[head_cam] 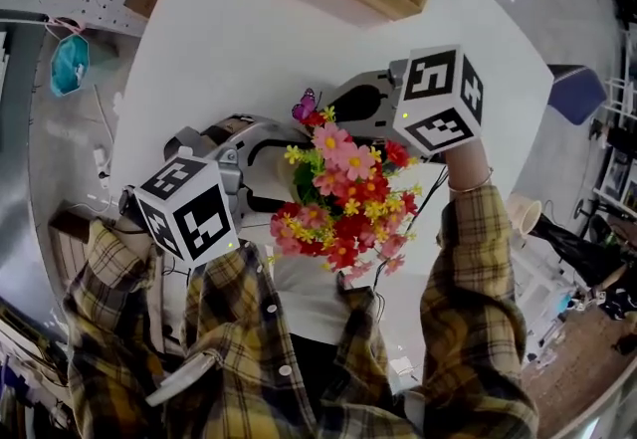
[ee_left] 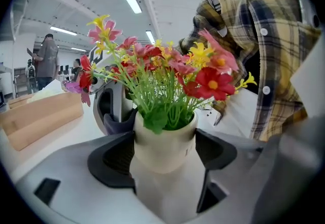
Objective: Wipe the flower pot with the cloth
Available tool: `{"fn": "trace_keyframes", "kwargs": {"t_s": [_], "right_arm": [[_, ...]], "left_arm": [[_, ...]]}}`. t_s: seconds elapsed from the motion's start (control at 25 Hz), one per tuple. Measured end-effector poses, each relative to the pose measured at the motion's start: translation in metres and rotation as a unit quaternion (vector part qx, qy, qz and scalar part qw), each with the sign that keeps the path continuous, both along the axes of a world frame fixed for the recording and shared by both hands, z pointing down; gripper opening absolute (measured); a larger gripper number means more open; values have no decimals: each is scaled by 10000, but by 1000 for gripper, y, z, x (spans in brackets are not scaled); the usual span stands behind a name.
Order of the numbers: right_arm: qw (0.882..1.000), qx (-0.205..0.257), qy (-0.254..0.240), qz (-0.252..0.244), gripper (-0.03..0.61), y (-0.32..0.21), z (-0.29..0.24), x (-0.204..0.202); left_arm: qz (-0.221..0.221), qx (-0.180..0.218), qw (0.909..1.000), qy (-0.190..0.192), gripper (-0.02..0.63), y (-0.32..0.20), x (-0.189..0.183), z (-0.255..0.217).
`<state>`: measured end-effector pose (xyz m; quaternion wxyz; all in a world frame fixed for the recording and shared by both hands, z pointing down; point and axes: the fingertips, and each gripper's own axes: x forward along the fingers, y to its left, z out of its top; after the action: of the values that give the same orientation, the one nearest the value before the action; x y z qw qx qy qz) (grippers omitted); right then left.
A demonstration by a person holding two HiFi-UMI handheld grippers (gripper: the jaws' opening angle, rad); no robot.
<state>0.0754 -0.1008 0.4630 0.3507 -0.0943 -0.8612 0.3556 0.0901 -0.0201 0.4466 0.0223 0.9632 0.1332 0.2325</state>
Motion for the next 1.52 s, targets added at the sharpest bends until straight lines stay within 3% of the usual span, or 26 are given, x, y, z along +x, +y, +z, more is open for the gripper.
{"fn": "trace_keyframes", "kwargs": {"t_s": [0.24, 0.36, 0.6, 0.84, 1.12, 1.24, 1.36, 1.52], "right_arm": [[9929, -141, 316, -1135, 15, 9, 4, -16], [9914, -188, 352, -1246, 15, 7, 5, -19], [9994, 266, -113, -201, 17, -8, -10, -9], [9886, 1126, -486, 874, 17, -30, -57, 13], [9545, 2253, -735, 1812, 17, -34, -124, 50], [9364, 2672, -854, 2109, 17, -26, -154, 62], [9106, 3173, -971, 2464, 17, -16, -192, 73], [8672, 3711, -1207, 3093, 17, 3, -249, 80]], "left_arm": [[-278, 73, 9995, 86, 380, 1, -2, 1], [-396, 112, 9991, 81, 380, -1, -3, 2], [-921, 6, 9957, 117, 380, -1, -9, -4], [-1720, -204, 9844, 321, 340, -4, -33, -27], [-2524, -22, 9651, 699, 275, -7, -54, -80], [-2996, 53, 9493, 950, 249, -9, -63, -111], [-3425, -218, 9303, 1293, 191, -10, -68, -148], [-3528, -255, 9207, 1649, 118, -6, -58, -195]]}}
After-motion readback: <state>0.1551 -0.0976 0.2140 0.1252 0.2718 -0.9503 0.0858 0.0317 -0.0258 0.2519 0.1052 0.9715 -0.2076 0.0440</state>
